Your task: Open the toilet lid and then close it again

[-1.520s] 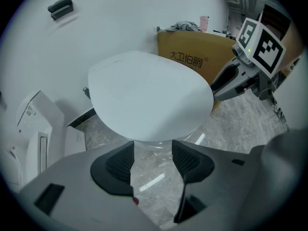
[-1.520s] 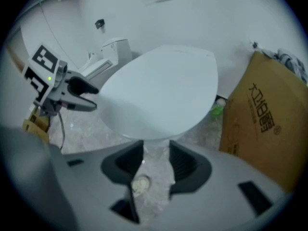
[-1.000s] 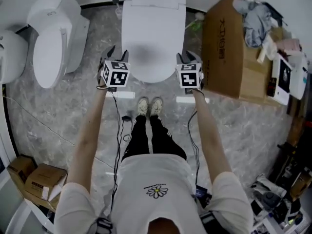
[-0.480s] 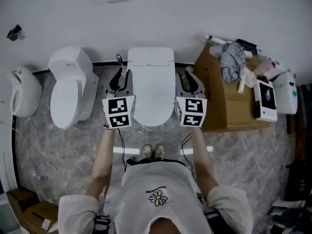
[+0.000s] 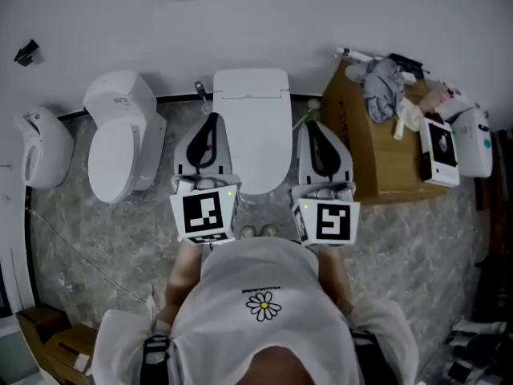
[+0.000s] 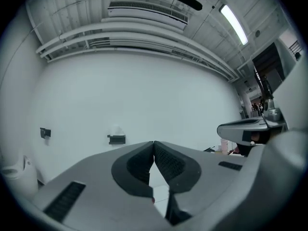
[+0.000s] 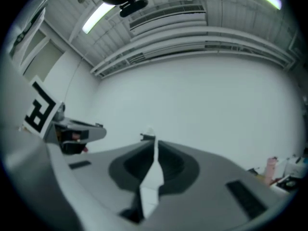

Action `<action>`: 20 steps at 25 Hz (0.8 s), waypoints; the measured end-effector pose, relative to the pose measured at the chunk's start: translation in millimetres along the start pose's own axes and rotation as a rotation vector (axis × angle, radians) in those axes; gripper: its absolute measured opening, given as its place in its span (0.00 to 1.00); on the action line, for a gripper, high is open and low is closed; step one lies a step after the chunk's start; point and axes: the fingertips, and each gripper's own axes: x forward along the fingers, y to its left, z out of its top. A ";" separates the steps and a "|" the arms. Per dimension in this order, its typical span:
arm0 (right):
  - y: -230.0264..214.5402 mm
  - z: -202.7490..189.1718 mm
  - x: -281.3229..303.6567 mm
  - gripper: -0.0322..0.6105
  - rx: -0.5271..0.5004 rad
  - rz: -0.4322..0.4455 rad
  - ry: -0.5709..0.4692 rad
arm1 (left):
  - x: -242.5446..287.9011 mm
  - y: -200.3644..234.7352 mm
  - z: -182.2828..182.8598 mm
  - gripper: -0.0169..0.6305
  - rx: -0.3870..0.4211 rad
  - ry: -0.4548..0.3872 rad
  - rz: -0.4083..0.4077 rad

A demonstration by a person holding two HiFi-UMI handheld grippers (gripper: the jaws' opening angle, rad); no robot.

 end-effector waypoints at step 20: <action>24.3 -8.7 -16.7 0.10 -0.003 0.017 0.024 | -24.8 1.1 0.9 0.06 0.009 -0.005 0.037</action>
